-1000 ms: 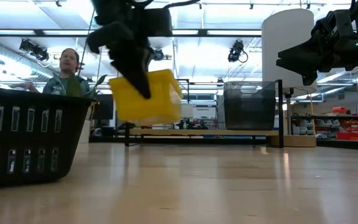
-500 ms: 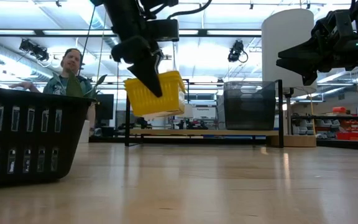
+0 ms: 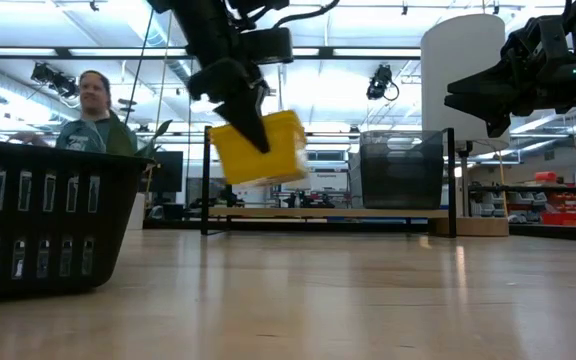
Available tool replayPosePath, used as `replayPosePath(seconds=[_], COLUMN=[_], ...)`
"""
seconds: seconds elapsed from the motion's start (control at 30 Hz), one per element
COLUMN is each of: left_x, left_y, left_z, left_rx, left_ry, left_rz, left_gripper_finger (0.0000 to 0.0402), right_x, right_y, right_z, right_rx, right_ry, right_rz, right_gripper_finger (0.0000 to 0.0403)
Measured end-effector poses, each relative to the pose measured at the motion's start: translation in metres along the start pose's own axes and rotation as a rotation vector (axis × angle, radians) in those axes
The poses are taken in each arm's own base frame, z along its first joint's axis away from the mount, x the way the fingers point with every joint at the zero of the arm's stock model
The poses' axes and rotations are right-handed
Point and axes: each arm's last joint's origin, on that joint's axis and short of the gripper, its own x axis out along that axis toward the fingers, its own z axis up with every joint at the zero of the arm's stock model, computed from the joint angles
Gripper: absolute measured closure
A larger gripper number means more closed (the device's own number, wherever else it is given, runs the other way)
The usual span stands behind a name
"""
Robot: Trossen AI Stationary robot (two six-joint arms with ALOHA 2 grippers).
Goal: Stack baskets on shelf by color
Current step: Put the yellow bin on the shelf
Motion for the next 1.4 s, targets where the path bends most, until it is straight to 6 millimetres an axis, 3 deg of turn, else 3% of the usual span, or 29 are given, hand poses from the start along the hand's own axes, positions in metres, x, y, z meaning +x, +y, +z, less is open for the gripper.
replayPosePath(seconds=[0.47, 0.8, 0.97, 1.27, 1.4], left_x=[0.045, 0.090, 0.092, 0.094, 0.093], left_y=[0.072, 0.092, 0.100, 0.095, 0.095], left_z=[0.016, 0.002, -0.001, 0.001, 0.004], left_rx=[-0.053, -0.108, -0.115, -0.113, -0.106], left_ry=[-0.336, -0.280, -0.268, -0.301, -0.359], left_rz=[0.061, 0.157, 0.188, 0.137, 0.093], left_gripper_finger=[0.0383, 0.0382, 0.0375, 0.0288, 0.0276], right_x=[0.000, 0.000, 0.000, 0.000, 0.000], right_y=[0.000, 0.000, 0.000, 0.000, 0.000], right_z=[0.000, 0.001, 0.001, 0.001, 0.001], right_rx=[0.000, 0.001, 0.000, 0.000, 0.000], right_ry=[0.000, -0.009, -0.008, -0.008, -0.008], right_rz=[0.000, 0.001, 0.002, 0.002, 0.002], right_gripper_finger=[0.0267, 0.0267, 0.0267, 0.0267, 0.0267])
